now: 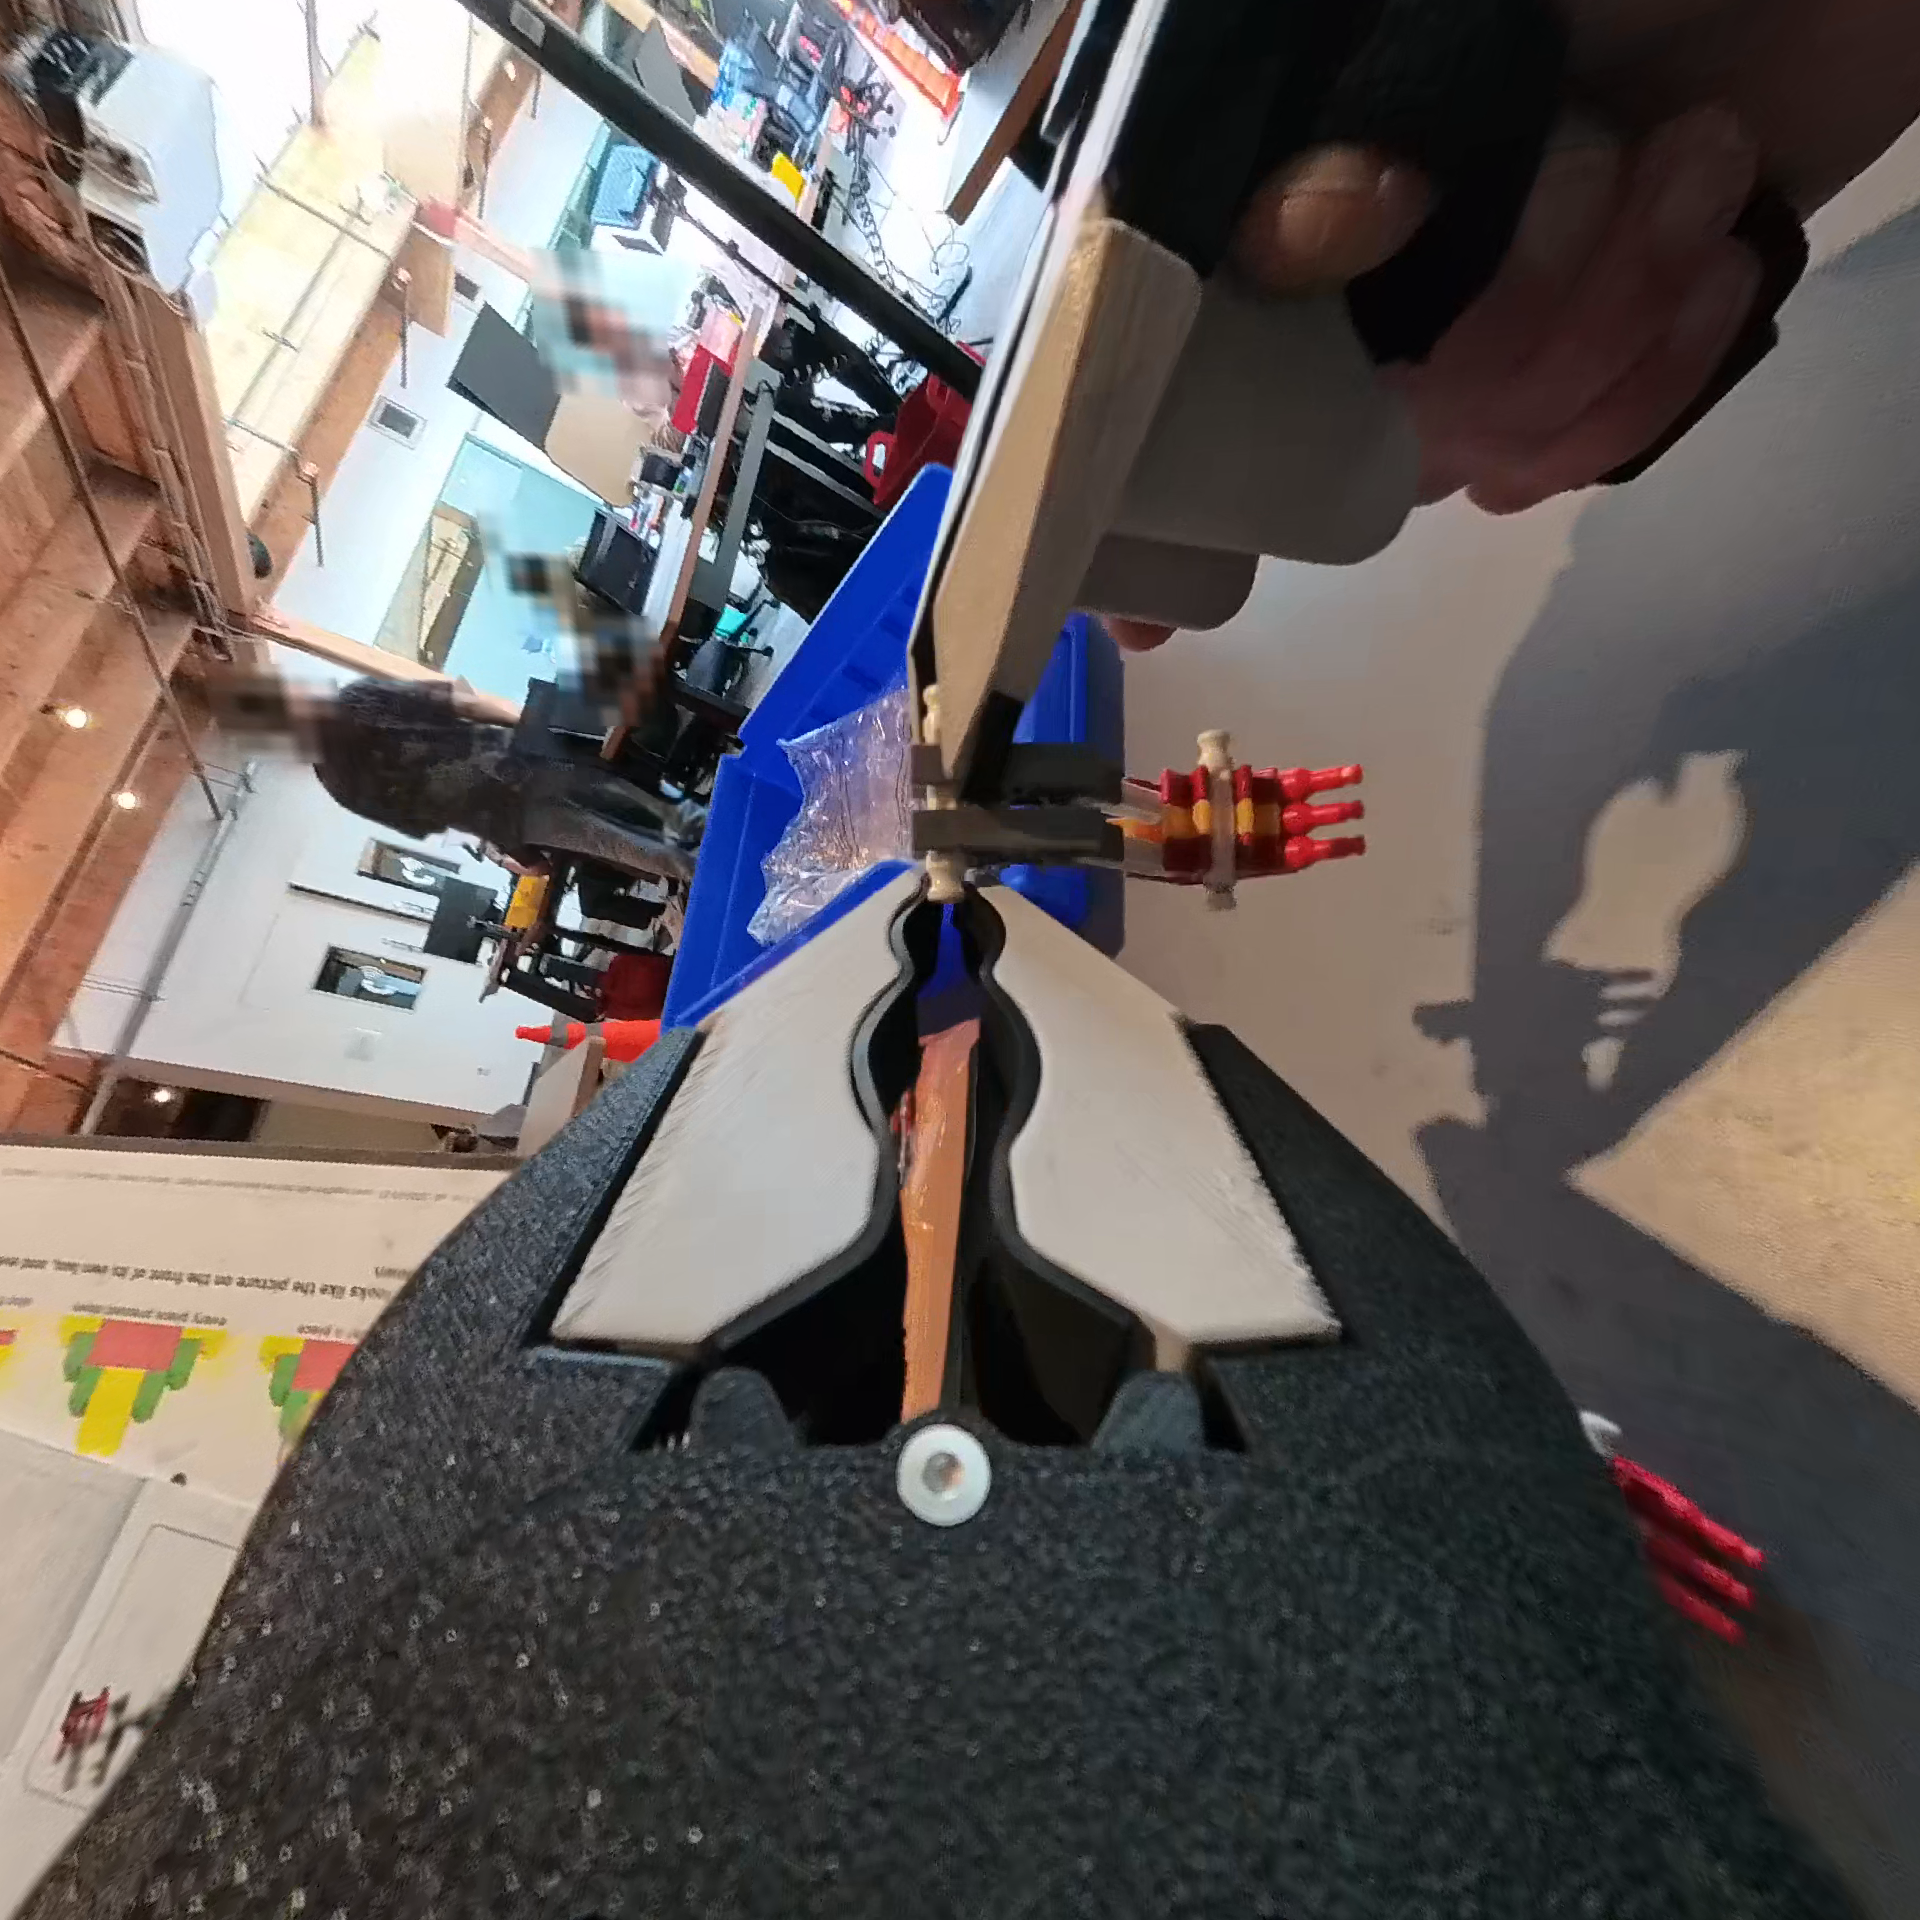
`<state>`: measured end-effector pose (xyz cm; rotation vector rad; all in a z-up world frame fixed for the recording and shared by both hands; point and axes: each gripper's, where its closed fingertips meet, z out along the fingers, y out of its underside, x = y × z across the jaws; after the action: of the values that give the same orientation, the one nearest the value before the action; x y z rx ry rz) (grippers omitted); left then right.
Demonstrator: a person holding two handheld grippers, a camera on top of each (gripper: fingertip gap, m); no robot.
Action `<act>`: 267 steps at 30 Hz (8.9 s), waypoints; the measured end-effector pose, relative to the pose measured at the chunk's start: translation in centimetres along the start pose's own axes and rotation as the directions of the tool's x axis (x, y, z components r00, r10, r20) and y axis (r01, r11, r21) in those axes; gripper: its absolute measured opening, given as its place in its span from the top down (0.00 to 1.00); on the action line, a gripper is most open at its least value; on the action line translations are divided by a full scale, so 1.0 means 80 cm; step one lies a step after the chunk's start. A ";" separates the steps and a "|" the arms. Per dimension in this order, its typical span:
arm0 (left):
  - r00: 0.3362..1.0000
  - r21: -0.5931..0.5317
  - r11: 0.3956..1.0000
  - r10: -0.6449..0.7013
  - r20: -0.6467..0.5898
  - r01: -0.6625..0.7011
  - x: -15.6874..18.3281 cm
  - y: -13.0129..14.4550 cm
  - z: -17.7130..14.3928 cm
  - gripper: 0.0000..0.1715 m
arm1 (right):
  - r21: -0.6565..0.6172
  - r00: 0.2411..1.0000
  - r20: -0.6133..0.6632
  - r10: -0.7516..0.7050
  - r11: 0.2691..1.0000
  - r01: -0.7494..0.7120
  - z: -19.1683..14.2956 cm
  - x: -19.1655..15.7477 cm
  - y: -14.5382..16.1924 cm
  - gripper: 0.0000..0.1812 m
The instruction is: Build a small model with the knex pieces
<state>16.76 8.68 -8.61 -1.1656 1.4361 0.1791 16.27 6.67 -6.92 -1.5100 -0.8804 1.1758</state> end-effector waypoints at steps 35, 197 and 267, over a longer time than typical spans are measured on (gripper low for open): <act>0.821 0.203 0.842 -0.387 -0.421 0.500 0.012 -0.056 -0.046 0.75 | 0.151 0.977 0.125 -0.172 0.977 0.153 -0.017 -0.054 -0.031 0.92; 0.820 -0.520 0.777 -0.526 -0.225 0.355 0.060 0.204 -0.318 0.76 | -0.497 0.963 0.073 -0.259 0.828 0.261 0.060 -0.143 0.152 0.81; 0.621 -0.745 0.558 -0.742 -0.251 0.366 0.025 0.469 -0.474 0.74 | -0.638 0.950 0.096 -0.299 0.714 0.289 0.075 -0.140 0.212 0.83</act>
<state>-34.72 -0.69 -18.94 -2.3878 1.3948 -0.1949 7.05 -6.42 -20.87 -1.8167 -1.5694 0.6331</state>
